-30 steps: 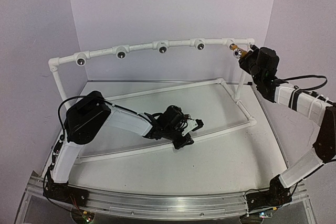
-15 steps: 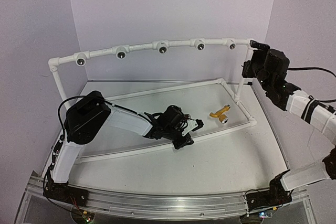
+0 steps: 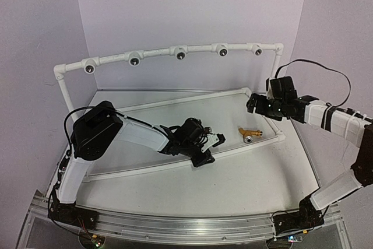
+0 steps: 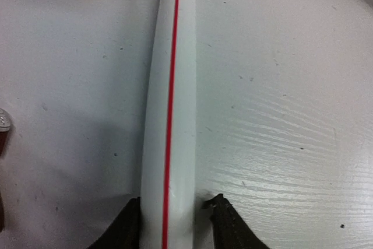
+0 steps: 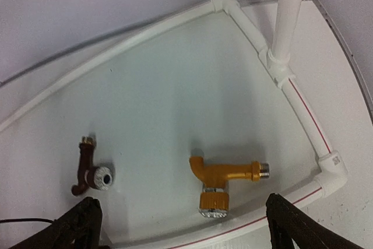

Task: Install the water faucets
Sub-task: Pick up the water faucet from the center of the board.

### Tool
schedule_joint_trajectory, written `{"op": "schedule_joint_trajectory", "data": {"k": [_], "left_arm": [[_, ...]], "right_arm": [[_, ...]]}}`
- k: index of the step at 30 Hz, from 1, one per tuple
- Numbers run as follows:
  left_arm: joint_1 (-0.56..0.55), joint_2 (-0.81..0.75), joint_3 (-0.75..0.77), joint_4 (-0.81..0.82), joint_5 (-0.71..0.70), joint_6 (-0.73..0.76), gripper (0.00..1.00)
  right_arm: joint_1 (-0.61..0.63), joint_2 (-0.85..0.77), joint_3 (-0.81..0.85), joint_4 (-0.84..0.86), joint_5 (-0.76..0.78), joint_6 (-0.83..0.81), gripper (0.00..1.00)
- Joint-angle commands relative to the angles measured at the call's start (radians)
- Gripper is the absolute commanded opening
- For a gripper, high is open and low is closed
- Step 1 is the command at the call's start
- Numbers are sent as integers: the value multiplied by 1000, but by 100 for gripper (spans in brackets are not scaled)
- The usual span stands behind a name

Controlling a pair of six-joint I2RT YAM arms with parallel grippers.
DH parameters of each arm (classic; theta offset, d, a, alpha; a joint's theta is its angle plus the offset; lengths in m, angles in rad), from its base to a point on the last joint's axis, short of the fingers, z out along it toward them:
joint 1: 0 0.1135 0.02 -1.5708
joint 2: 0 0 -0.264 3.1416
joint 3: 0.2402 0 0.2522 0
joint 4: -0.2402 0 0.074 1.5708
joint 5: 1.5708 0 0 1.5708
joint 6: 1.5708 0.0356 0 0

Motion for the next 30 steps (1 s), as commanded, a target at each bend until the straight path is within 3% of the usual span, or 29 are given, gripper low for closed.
{"op": "schedule_joint_trajectory", "data": {"k": [1,3,7,11,23,26,30], "left_arm": [[-37,18,-95,-306,104,-63,57],[-28,-21,-101,-304,118,-89,82],[-18,-143,-121,-271,156,-150,93],[-16,-269,-132,-248,191,-224,95],[-13,-543,-170,-227,213,-390,96],[-7,-589,-186,-192,203,-440,96],[31,-664,-239,-123,187,-541,96]], "right_arm": [[-16,66,-15,-79,-80,-33,98],[-19,124,-26,-70,-171,7,98],[-21,283,19,-54,-227,31,91],[-21,390,52,-25,-148,-4,80],[-8,479,18,71,8,-138,70],[6,488,17,114,0,-199,59],[28,471,18,170,40,-304,32]]}}
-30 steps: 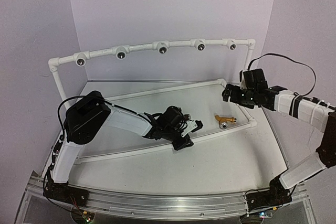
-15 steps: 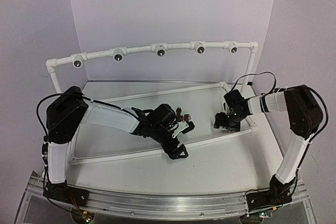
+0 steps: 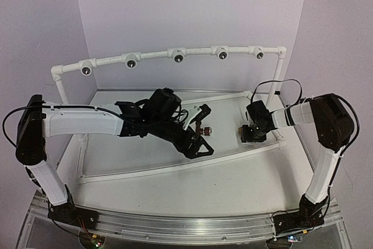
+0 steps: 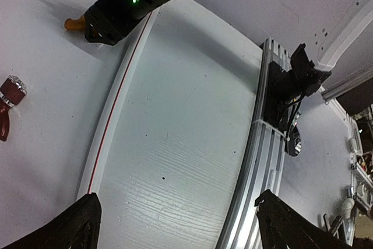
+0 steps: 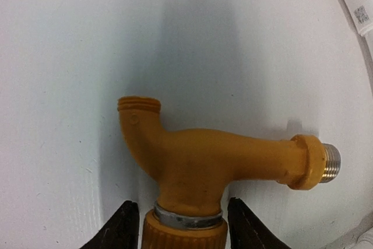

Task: Install the water faucets
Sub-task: Pick up the water faucet from the center of the board, then pass from the right arm to the left

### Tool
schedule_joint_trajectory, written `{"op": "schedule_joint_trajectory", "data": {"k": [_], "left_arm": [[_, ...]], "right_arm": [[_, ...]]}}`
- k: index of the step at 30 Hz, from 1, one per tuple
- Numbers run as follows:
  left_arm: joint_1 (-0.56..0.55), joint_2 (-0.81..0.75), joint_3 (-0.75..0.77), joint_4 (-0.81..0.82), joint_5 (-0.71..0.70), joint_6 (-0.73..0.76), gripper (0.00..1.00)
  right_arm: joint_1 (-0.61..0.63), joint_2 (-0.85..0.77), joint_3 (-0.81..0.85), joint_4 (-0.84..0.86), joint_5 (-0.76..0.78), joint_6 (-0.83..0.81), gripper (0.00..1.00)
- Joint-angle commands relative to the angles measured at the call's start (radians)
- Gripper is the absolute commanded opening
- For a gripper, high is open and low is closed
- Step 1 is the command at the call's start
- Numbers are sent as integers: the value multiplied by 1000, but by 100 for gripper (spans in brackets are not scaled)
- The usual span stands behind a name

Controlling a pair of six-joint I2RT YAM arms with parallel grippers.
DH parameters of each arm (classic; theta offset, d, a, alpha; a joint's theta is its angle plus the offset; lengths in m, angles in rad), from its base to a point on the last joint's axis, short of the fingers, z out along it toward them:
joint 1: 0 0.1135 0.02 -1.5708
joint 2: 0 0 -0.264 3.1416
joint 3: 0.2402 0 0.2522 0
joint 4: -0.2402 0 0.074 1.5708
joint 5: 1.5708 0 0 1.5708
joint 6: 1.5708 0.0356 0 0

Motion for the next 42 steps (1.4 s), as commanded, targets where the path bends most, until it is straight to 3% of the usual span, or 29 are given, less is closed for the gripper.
{"op": "schedule_joint_trajectory", "data": {"k": [1,3,5,9,12,15,20,25,30,32,36,42], "left_arm": [[57,-125,-71,110,-11,-157,95],[89,-168,-109,138,-19,-236,94],[128,-223,-161,171,0,-303,91],[162,-332,-252,270,50,-354,89],[163,-424,-342,409,102,-339,89],[163,-533,-427,561,135,-317,89],[162,-667,-498,723,106,-241,92],[162,-669,-481,812,167,-171,98],[162,-553,-371,837,356,-142,99],[162,-498,-330,838,388,-151,99],[162,-414,-272,837,391,-168,99],[163,-330,-238,840,506,-190,97]], "right_arm": [[34,-22,14,99,70,-152,25],[56,-68,8,112,72,-220,13],[94,-143,-26,133,8,-325,7],[154,-335,-80,128,-458,-378,0],[161,-406,-101,243,-987,-179,0],[216,-416,-124,551,-1214,211,0],[325,-449,-86,734,-1197,575,0],[355,-423,-84,1239,-1194,1119,0],[364,-328,-77,1657,-1111,1487,0],[371,-294,-69,1754,-1085,1558,0],[395,-284,-55,1759,-1078,1567,0],[416,-298,-38,1751,-1073,1554,0]]}}
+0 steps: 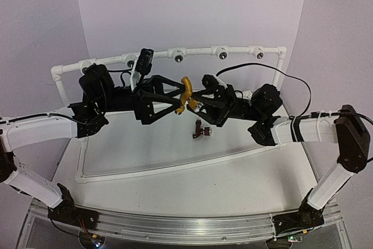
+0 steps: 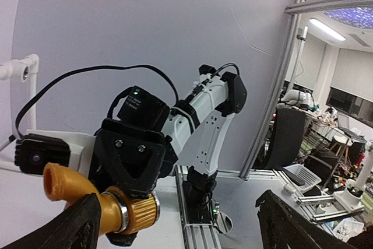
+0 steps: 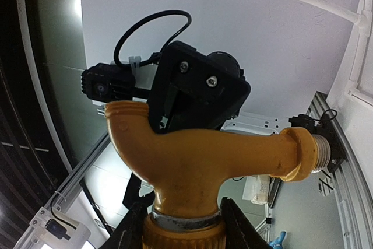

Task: Install the water faucets
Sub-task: Pass from the right arm to the left

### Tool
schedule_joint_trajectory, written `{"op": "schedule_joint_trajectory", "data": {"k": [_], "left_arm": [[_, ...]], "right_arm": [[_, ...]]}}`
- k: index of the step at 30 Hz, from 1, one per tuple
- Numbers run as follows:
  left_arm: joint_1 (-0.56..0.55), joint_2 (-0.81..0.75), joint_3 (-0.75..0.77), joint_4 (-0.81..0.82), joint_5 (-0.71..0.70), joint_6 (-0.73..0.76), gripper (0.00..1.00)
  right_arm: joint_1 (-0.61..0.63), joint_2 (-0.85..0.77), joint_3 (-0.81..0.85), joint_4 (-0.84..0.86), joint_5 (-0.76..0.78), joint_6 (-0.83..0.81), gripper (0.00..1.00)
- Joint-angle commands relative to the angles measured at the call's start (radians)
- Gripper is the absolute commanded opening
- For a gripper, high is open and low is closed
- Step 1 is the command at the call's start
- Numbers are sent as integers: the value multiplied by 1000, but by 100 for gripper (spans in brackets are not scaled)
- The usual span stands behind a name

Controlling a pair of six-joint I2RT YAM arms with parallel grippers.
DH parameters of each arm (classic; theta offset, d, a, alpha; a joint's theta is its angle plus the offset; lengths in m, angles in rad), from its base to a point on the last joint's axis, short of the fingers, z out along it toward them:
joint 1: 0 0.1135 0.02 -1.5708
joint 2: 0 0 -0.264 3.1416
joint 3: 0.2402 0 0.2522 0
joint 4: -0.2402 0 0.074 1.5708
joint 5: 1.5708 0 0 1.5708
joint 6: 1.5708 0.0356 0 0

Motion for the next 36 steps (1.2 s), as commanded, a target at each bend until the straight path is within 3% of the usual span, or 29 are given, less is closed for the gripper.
{"op": "schedule_joint_trajectory", "data": {"k": [1,3,9,13,16,21,28,31,36], "left_arm": [[-5,48,40,28,91,-12,97],[-5,50,26,29,65,-9,98],[12,-111,-141,86,-353,-41,89],[7,-199,-241,124,-428,-83,92],[6,-163,-232,129,-343,-106,98],[2,-36,-104,189,-59,-154,99],[-1,17,-33,229,58,-117,96],[-6,53,2,230,112,-131,85],[-17,72,14,231,109,-137,51]], "right_arm": [[36,-34,63,357,-5,32,0],[43,-42,69,344,-11,24,0],[50,-85,50,239,-38,-61,0],[49,-168,45,-69,-48,-278,0],[54,-204,65,-221,-56,-392,0],[64,-198,82,-233,-66,-385,0],[75,-190,89,-233,-70,-370,0],[80,-185,91,-231,-72,-367,0],[83,-183,94,-230,-73,-366,0]]}}
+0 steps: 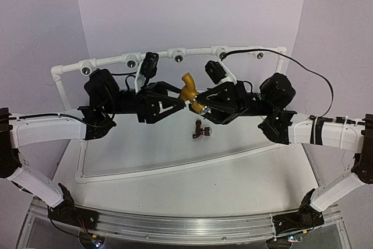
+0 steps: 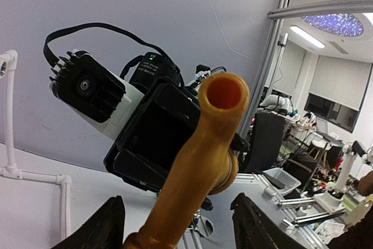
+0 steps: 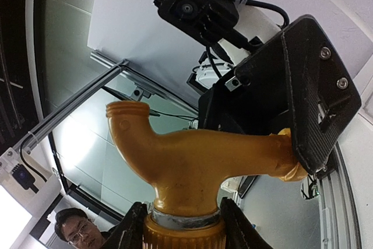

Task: Install the water faucets
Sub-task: Pass from the right arm to the left, then pass from the left arm to the right

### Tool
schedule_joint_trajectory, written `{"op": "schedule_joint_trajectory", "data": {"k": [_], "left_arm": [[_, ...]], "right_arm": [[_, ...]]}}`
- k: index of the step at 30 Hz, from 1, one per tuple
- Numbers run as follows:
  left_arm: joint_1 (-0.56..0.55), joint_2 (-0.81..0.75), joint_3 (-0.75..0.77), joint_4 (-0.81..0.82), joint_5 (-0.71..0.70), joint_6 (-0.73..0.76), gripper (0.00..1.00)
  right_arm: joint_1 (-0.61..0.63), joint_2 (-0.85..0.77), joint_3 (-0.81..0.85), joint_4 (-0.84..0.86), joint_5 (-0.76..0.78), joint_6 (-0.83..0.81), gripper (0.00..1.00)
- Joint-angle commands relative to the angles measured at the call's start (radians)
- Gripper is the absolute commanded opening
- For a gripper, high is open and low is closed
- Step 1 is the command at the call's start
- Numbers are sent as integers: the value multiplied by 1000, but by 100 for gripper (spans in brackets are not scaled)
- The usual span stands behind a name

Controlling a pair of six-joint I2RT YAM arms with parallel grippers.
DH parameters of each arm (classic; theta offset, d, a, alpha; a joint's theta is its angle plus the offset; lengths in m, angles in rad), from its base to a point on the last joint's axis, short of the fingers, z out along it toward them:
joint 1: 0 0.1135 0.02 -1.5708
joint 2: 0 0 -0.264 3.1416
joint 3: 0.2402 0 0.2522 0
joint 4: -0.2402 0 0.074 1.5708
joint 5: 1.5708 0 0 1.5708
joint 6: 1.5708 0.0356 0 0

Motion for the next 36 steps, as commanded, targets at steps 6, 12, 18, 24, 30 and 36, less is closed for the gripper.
{"op": "schedule_joint_trajectory", "data": {"k": [6,12,18,24,30,36], "left_arm": [[-6,-30,0,46,-2,-7,1],[4,-107,-24,-274,-72,128,0],[3,-138,34,-612,-146,272,0],[3,-118,70,-683,-158,295,0],[3,-117,70,-697,-154,295,0],[1,-91,79,-709,-131,298,0]], "right_arm": [[8,-34,20,-77,2,-119,0],[8,-211,175,-1115,402,-893,71],[8,-263,233,-1269,552,-1072,88],[8,-80,422,-1404,440,-1105,66],[9,21,481,-1431,360,-1113,63],[23,89,511,-1422,311,-1098,53]]}}
